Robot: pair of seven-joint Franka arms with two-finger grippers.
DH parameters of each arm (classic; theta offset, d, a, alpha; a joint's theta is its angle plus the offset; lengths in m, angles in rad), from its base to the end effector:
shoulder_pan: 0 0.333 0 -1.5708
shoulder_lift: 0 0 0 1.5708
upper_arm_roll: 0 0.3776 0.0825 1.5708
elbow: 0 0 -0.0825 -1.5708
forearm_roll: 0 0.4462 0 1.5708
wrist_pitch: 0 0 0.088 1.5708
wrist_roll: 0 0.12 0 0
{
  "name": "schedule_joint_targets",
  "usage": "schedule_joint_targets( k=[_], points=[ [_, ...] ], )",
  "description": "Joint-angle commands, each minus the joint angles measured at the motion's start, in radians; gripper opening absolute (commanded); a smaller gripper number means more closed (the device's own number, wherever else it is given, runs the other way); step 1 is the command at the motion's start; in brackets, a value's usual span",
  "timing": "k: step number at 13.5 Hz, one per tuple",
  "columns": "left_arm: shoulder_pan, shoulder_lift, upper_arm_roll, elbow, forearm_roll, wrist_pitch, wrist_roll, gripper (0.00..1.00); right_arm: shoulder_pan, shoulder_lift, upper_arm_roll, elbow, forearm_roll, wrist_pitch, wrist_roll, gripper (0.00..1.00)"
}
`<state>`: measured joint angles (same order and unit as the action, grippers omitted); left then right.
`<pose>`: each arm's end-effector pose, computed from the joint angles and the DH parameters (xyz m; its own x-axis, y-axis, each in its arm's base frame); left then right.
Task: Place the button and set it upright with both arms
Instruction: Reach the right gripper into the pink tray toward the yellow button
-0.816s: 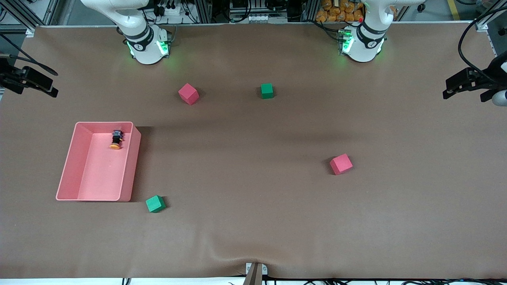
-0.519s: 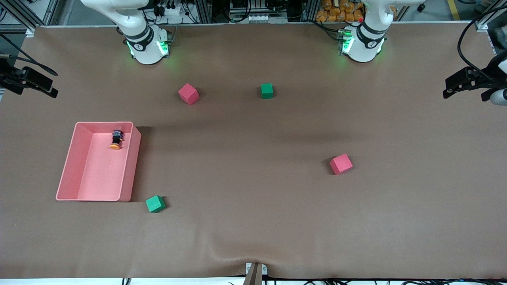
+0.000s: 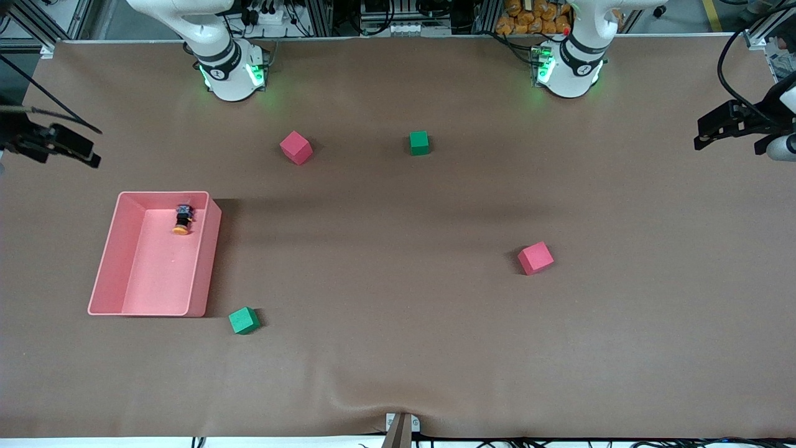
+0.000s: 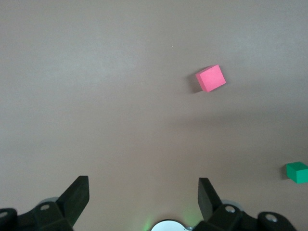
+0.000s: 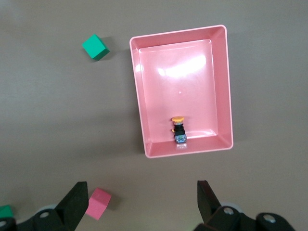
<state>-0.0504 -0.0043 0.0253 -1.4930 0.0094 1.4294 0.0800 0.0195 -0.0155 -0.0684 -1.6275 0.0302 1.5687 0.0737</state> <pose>0.5994 -0.0138 0.7048 0.9928 -0.1035 -0.0598 -0.1040 -0.9946 -0.0045 0.6080 -0.0265 0.6522 0.9915 -0.1221 -0.0455 -0.1234 -0.9920 -0.0280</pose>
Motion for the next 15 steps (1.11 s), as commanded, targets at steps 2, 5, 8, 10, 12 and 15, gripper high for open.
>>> schedule_joint_targets(
  k=[2,5,8,10,12,15],
  points=[
    [0.001,-0.016,-0.007,0.002,0.021,-0.041,0.001,1.0,-0.032,-0.001,0.001,-0.233,-0.019,0.245,-0.057,1.0],
    [0.001,-0.016,-0.008,-0.001,0.011,-0.058,-0.002,1.0,-0.058,0.038,0.001,-0.403,-0.019,0.492,-0.087,1.0],
    [0.001,-0.019,-0.011,0.003,-0.005,-0.083,-0.006,1.0,-0.087,0.169,0.002,-0.399,-0.018,0.554,-0.118,1.0],
    [0.004,-0.017,-0.005,0.005,-0.038,-0.083,-0.008,1.0,-0.099,0.241,0.002,-0.396,-0.006,0.612,-0.153,1.0],
    [0.006,-0.017,0.004,0.005,-0.075,-0.084,-0.012,1.0,-0.09,0.255,0.004,-0.396,-0.006,0.642,-0.17,1.0],
    [0.015,-0.019,0.004,0.005,-0.075,-0.084,-0.016,1.0,-0.098,0.27,0.004,-0.399,-0.006,0.72,-0.264,1.0]
  ],
)
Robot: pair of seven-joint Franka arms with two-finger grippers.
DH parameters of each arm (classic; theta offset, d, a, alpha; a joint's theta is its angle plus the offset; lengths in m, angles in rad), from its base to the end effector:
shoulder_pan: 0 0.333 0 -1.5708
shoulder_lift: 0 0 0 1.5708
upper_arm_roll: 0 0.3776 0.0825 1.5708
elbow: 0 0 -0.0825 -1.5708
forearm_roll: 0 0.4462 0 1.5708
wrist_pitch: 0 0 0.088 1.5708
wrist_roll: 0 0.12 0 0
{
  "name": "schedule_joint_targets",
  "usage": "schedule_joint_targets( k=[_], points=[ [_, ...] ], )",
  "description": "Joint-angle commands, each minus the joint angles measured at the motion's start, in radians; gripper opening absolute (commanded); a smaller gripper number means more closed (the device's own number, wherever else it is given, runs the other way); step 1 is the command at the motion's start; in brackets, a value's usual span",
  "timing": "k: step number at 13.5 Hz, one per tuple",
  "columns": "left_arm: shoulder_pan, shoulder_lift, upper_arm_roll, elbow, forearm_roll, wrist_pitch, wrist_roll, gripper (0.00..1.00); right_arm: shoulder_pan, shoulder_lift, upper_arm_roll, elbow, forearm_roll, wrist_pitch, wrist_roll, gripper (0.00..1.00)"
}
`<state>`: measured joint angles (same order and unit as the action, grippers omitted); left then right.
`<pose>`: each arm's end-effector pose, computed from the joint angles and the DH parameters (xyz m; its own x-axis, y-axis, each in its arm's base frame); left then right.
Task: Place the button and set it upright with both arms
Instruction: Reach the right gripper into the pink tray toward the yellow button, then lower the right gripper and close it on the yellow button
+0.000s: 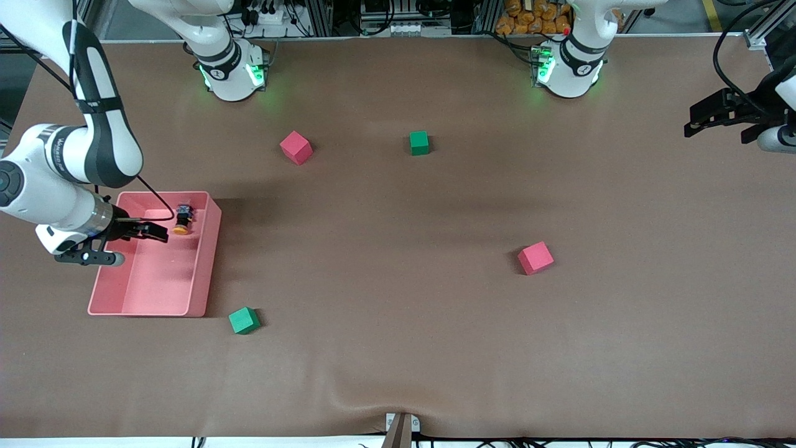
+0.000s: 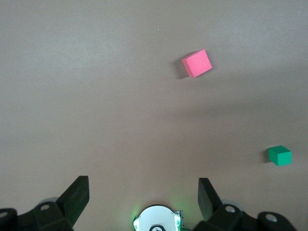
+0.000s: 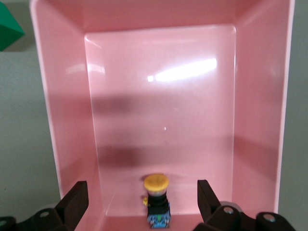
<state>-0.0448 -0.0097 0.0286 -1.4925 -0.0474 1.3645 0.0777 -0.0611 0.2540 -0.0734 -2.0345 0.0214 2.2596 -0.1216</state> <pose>0.5891 -0.0159 0.7034 0.9881 -0.1033 -0.1138 -0.0973 -0.9936 0.0565 0.6440 -0.0850 0.3244 0.9993 -0.0246 -0.0282 -0.0247 -0.9997 -0.0011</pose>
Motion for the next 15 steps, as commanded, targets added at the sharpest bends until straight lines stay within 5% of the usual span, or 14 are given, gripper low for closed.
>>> schedule_joint_targets(
  k=[1,8,13,15],
  points=[
    [0.011,-0.009,0.001,0.005,-0.02,-0.018,-0.024,1.0,-0.017,0.001,0.009,0.01,0.003,0.043,-0.085,1.0],
    [0.003,0.007,-0.002,0.003,-0.009,0.011,-0.042,1.0,-0.038,0.089,0.01,-0.004,0.003,0.176,-0.163,1.0],
    [0.0,0.02,-0.007,0.003,-0.008,0.024,-0.042,1.0,-0.089,0.079,0.011,-0.251,0.005,0.453,-0.178,1.0],
    [-0.003,0.025,-0.007,0.003,-0.003,0.024,-0.042,1.0,-0.095,0.07,0.012,-0.277,0.005,0.46,-0.175,1.0]
  ],
)
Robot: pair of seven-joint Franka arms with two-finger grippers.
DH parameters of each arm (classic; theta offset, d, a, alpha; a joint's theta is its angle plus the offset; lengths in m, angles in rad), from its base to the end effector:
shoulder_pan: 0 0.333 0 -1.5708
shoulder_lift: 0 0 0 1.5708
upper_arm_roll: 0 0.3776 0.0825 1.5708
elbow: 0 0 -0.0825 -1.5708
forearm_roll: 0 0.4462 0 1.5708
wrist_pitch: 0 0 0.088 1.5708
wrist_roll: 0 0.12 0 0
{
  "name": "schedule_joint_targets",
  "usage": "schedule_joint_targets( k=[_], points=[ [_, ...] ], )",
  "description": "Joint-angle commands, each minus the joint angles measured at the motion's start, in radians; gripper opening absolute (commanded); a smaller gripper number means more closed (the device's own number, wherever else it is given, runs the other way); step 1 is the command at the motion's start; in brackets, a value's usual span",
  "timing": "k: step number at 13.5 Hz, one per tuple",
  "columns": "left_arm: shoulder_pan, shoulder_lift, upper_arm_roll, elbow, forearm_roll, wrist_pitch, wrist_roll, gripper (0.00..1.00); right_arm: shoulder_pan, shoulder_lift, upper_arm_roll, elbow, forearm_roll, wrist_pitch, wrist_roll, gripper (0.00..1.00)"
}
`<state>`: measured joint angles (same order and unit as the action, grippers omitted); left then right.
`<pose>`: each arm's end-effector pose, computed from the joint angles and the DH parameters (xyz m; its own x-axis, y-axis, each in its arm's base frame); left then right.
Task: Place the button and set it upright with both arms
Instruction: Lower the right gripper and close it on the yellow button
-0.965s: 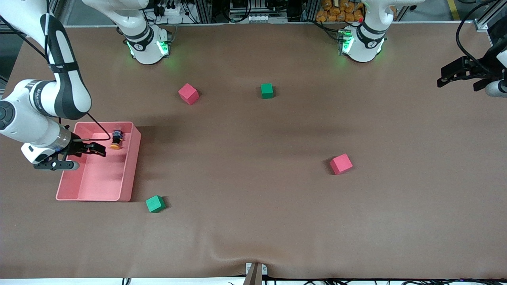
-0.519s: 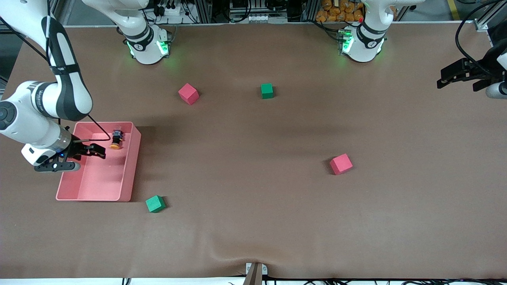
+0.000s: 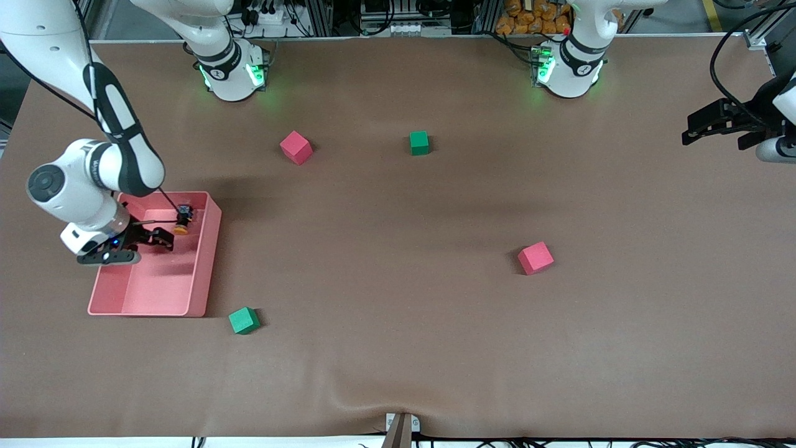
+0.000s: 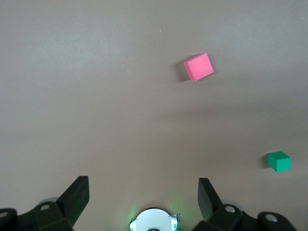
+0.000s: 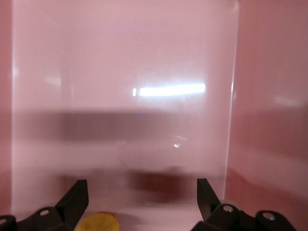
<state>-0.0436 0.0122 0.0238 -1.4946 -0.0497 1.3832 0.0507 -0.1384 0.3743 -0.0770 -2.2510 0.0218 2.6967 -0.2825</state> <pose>0.5994 -0.0186 0.6907 0.9895 -0.0794 -0.1204 -0.0732 -0.9958 0.0555 0.5891 -0.1302 0.1942 0.9964 0.0552 0.0650 0.0528 -0.9979 0.0369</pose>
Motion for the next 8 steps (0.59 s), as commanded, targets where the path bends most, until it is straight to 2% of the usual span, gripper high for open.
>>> schedule_joint_targets(
  k=[1,4,8],
  points=[
    [-0.002,0.003,-0.004,0.005,-0.001,0.007,-0.015,1.0,-0.018,-0.049,0.014,-0.065,0.006,0.02,-0.012,1.0],
    [0.007,0.005,-0.004,0.004,-0.001,0.007,-0.015,1.0,-0.017,-0.057,0.016,-0.068,0.006,-0.014,-0.007,1.0],
    [0.007,0.005,-0.004,0.004,-0.001,0.022,-0.015,1.0,-0.018,-0.129,0.014,-0.068,0.006,-0.167,-0.006,1.0]
  ],
)
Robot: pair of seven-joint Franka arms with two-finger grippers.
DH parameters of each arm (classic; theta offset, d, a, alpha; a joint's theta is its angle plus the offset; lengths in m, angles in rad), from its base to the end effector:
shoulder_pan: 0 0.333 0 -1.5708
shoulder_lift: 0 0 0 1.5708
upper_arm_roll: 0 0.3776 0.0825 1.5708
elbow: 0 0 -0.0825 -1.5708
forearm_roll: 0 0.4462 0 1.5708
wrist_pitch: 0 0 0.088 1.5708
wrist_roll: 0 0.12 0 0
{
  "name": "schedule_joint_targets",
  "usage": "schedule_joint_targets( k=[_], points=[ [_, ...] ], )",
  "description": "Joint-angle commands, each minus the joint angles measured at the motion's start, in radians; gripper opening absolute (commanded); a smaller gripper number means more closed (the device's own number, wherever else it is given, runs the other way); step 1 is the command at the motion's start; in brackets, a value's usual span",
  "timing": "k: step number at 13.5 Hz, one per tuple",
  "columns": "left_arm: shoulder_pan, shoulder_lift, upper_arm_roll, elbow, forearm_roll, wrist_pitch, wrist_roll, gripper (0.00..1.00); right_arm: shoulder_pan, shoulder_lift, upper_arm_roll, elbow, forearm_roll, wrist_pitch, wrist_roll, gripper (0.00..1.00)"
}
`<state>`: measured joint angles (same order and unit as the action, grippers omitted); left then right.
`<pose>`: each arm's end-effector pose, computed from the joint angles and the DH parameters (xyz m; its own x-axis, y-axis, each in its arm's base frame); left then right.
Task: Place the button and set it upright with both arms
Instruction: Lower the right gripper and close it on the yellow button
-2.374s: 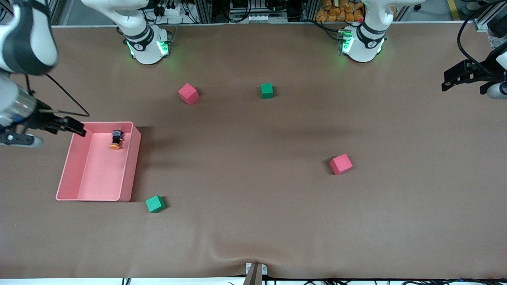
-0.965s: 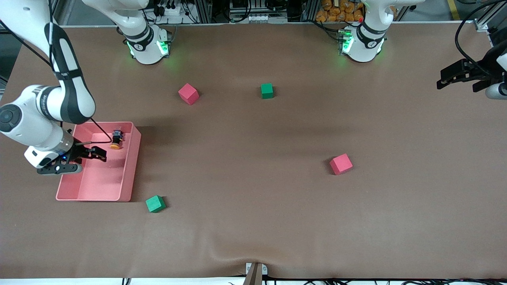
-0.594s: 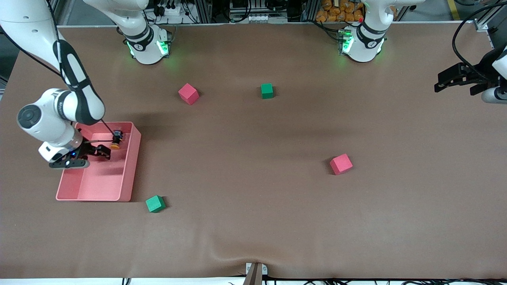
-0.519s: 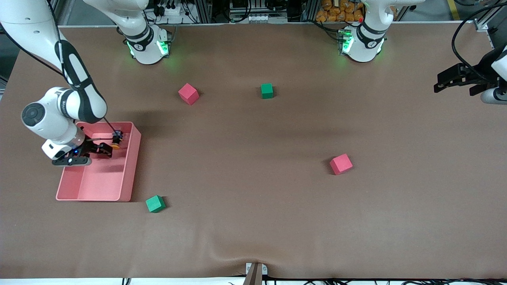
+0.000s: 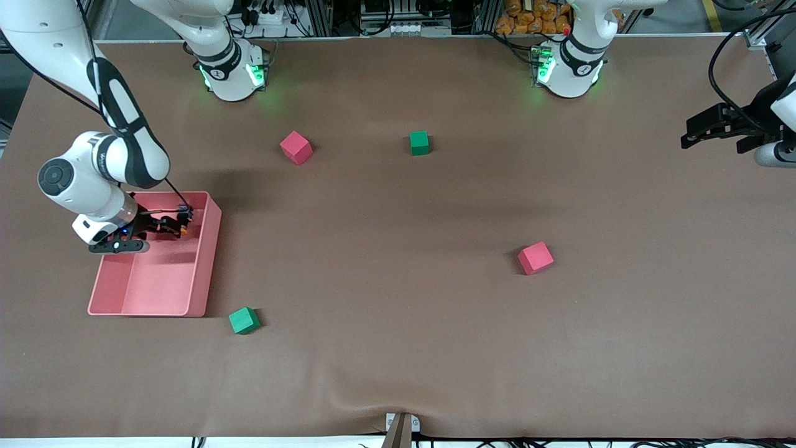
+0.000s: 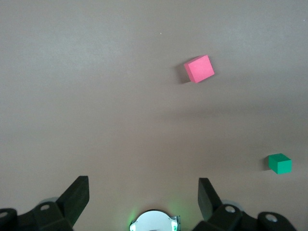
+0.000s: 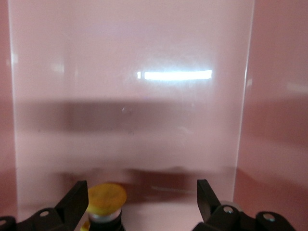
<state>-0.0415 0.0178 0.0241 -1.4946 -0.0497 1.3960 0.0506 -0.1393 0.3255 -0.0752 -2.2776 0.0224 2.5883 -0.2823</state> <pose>0.6031 -0.0173 0.6882 0.9906 -0.0763 -0.1133 -0.0705 -0.9960 0.0550 0.5713 -0.1256 0.2029 0.9985 0.0523 -0.0165 0.0525 -0.9986 0.0082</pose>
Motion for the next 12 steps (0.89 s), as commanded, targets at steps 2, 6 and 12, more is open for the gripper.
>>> schedule_joint_targets(
  k=[2,6,12],
  points=[
    [0.005,0.001,-0.004,0.002,-0.001,0.015,-0.015,1.0,-0.017,-0.092,0.012,-0.04,0.005,-0.127,0.006,1.0],
    [-0.004,0.001,-0.004,0.001,-0.001,0.017,-0.015,1.0,-0.017,-0.071,0.011,-0.04,0.005,-0.163,0.012,1.0],
    [-0.012,0.001,-0.006,0.002,-0.001,0.017,-0.015,1.0,-0.016,-0.028,0.009,-0.039,0.005,-0.183,0.04,1.0]
  ],
)
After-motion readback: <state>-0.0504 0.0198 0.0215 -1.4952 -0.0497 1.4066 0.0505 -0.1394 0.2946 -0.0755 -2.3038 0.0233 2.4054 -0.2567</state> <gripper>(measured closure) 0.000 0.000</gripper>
